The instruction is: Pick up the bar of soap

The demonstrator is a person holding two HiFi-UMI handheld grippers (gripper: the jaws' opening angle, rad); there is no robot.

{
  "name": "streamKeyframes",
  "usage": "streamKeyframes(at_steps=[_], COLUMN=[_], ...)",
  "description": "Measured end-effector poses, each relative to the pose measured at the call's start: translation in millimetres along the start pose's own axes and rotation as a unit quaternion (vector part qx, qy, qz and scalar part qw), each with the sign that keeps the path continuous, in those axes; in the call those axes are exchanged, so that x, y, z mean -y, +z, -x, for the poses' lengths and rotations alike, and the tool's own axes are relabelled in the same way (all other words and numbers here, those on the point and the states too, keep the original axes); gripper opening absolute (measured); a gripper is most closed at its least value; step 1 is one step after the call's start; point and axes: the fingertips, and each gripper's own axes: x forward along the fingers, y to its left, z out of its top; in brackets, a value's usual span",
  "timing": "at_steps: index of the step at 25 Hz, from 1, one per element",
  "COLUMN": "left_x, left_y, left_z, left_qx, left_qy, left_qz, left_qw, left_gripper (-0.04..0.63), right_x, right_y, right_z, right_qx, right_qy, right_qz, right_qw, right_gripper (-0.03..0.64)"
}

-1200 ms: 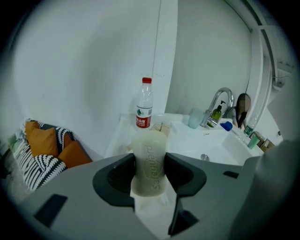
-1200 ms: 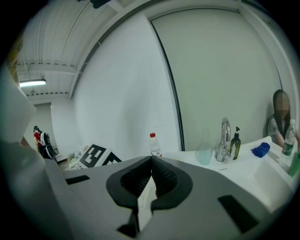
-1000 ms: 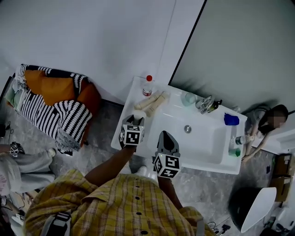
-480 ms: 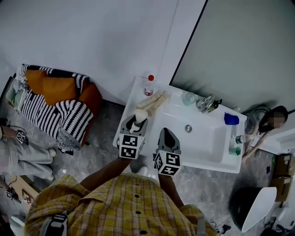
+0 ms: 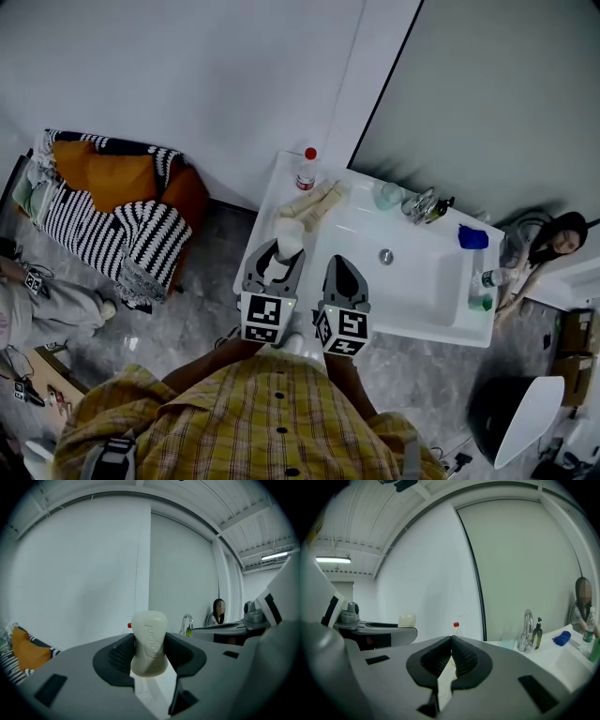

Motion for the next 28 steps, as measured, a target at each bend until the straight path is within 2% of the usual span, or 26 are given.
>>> streamKeyframes(at_steps=[17,28], left_x=[0.2,-0.9], left_y=[10.5,8.3], left_z=[4.5,4.6], left_qx=[0.015,0.013], left_qy=[-0.004,-0.008], left_qz=[-0.03,-0.026], left_qw=[0.9994,0.9996], left_gripper=[0.201,0.201], right_x=[-3.9,-7.7], right_y=[2.4,6.3], right_z=[3.1,4.6], right_qx=[0.002,0.008], right_qy=[-0.009,-0.01], right_qz=[0.005,0.005], right_qw=[1.0,1.0], right_gripper=[0.018,0.018])
